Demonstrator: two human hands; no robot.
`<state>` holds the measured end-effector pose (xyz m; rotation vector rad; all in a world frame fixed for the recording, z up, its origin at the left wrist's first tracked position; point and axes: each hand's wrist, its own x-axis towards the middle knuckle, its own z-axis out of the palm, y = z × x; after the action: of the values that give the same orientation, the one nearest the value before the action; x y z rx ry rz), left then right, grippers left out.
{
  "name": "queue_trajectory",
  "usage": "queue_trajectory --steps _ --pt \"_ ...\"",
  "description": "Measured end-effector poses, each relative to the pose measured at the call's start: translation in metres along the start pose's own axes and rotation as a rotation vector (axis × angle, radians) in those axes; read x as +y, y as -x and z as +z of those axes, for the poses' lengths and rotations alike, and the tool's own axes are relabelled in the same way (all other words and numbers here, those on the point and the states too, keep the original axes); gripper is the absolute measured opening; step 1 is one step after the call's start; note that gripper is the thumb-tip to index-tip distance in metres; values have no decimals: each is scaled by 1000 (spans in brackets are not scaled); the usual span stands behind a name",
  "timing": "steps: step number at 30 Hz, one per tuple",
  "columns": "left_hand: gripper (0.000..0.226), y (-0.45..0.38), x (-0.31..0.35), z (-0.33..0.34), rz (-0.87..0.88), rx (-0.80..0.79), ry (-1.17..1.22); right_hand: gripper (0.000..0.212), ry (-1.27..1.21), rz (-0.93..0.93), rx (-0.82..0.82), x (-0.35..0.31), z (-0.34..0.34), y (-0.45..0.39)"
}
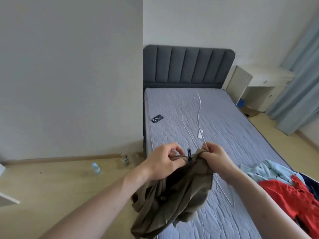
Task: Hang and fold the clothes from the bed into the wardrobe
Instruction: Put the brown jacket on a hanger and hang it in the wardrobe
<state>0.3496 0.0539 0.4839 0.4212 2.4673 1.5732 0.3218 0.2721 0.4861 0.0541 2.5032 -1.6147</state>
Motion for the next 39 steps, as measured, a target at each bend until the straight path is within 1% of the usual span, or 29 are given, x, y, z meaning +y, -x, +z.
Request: queue_trajectory --steps 2,3,5,7,9,12,16,18,20,23,26,28,30,32,34,35,36,37,39 --pt "24 4 1 -1 -16 -95 31 34 -22 3 -24 2 4 1" --pt "27 6 2 -1 -25 -116 71 33 -39 9 -44 1 6 2" --pt "27 9 3 0 -30 -98 128 32 -78 21 -93 -3 11 2" --pt "32 11 3 1 -19 -54 137 32 -88 14 -138 -6 17 2" --pt "31 13 1 1 -8 -24 135 33 -82 -6 -169 -9 23 3" --pt "29 16 -5 -2 -27 75 125 34 -47 -25 -185 -12 28 4" --pt "34 19 -17 1 -72 203 114 37 53 -53 -164 -12 32 4" --pt "35 19 -22 4 -102 291 139 39 115 -68 -139 -9 32 3" --pt "36 19 -23 5 -104 390 187 39 167 -69 -95 -6 28 4" --pt "39 15 -19 5 -117 510 329 38 251 -98 -7 4 21 4" --pt "43 7 -11 5 -97 555 447 34 407 -115 69 31 23 9" --pt "42 2 -5 5 -65 549 483 32 456 -56 81 59 32 14" --pt "42 -3 1 4 -34 538 494 28 383 101 100 88 43 17" --pt "38 -8 8 0 -8 555 515 27 224 293 142 113 51 20" --pt "32 -11 14 -8 20 607 549 29 -36 477 183 133 53 21" --pt "29 -13 16 -13 26 634 568 26 -153 560 179 141 52 23" --pt "27 -13 16 -19 29 656 592 19 -212 616 165 147 51 24" --pt "26 -13 16 -24 30 669 622 15 -204 631 146 151 50 25" --pt "27 -11 17 -28 34 661 672 25 -124 566 81 151 51 20"
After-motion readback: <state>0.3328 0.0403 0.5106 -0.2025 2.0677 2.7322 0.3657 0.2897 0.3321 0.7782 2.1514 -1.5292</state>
